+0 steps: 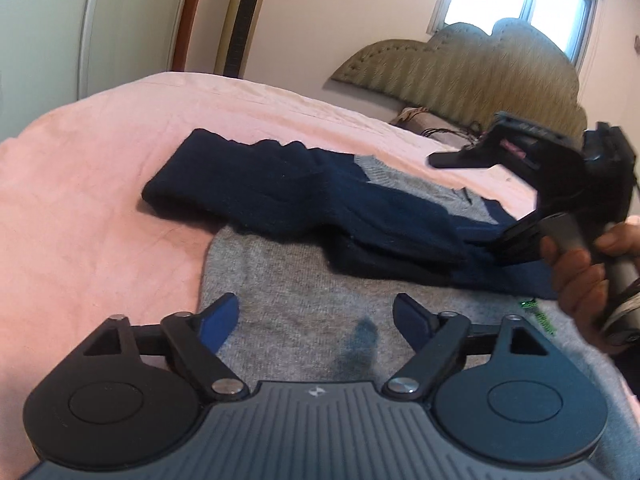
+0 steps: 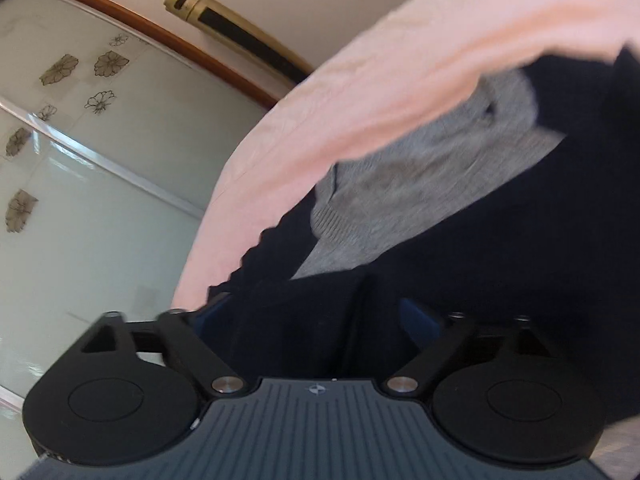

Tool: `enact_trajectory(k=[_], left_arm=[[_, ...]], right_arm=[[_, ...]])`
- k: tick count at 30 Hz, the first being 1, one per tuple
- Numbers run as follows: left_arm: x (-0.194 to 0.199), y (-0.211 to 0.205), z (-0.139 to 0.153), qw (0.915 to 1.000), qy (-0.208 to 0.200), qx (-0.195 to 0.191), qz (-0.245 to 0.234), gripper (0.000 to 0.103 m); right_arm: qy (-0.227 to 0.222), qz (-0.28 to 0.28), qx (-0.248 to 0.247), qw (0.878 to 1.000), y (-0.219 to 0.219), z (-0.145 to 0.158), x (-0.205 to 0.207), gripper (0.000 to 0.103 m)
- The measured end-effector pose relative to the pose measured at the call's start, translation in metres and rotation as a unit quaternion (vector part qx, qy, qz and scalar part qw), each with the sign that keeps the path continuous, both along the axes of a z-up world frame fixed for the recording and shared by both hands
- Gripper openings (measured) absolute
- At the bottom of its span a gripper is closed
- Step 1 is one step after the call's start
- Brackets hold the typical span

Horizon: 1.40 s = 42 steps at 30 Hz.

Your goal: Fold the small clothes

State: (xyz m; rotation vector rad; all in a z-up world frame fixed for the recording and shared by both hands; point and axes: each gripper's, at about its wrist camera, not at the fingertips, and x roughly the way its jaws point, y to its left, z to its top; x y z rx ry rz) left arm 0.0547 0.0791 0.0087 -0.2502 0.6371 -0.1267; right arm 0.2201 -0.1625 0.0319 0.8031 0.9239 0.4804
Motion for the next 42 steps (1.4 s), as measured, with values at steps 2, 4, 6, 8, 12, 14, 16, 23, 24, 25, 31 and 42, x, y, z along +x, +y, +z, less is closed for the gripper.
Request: enact_trajectory(k=[2,4,6,8,12,14,16,23,24,25,31,42], left_arm=[[0.0,0.0,-0.001,1.0,-0.002,-0.003,0.001,0.085],[0.0,0.0,-0.001,1.0,-0.002,-0.003,0.001,0.086],[-0.001,0.001,-0.001,1.0,-0.001,-0.005,0.0,0.086],[0.0,0.001,-0.002,1.0,-0.001,-0.006,0.0,0.086],[0.0,0.001,-0.002,1.0,-0.001,-0.005,0.0,0.087],[0.0,0.001,-0.002,1.0,-0.001,-0.005,0.0,0.087],[-0.001,0.001,-0.001,1.0,-0.001,-0.005,0.0,0.087],[-0.001,0.001,-0.002,1.0,-0.001,-0.002,0.001,0.087],[-0.001,0.001,-0.002,1.0,-0.001,-0.002,0.001,0.087],[-0.001,0.001,-0.002,1.0,-0.001,-0.002,0.001,0.087],[-0.001,0.0,-0.002,1.0,0.0,0.0,0.001,0.087],[-0.001,-0.003,-0.002,0.9999,0.002,0.013,0.001,0.087]], right_arm=[[-0.004,-0.001,-0.012,1.0,0.007,-0.001,-0.001,0.087],[-0.01,0.006,-0.015,1.0,0.012,0.0,-0.005,0.087],[-0.011,0.011,-0.02,1.0,0.014,0.004,-0.005,0.087],[-0.012,0.014,-0.015,1.0,0.017,0.005,-0.004,0.086],[-0.008,0.035,-0.015,0.999,0.027,0.005,-0.006,0.086],[-0.01,0.039,-0.019,0.999,0.031,0.004,-0.007,0.086],[-0.013,0.04,-0.027,0.999,0.031,0.004,-0.007,0.072],[-0.033,0.042,-0.041,0.998,0.022,0.005,-0.007,0.013],[-0.041,0.046,-0.04,0.997,0.018,0.011,-0.007,0.013],[-0.051,0.051,-0.04,0.997,0.014,0.019,-0.007,0.013],[-0.082,0.038,-0.111,0.99,-0.051,0.061,-0.007,0.013],[-0.017,-0.044,-0.142,0.989,-0.147,0.008,-0.01,0.013]])
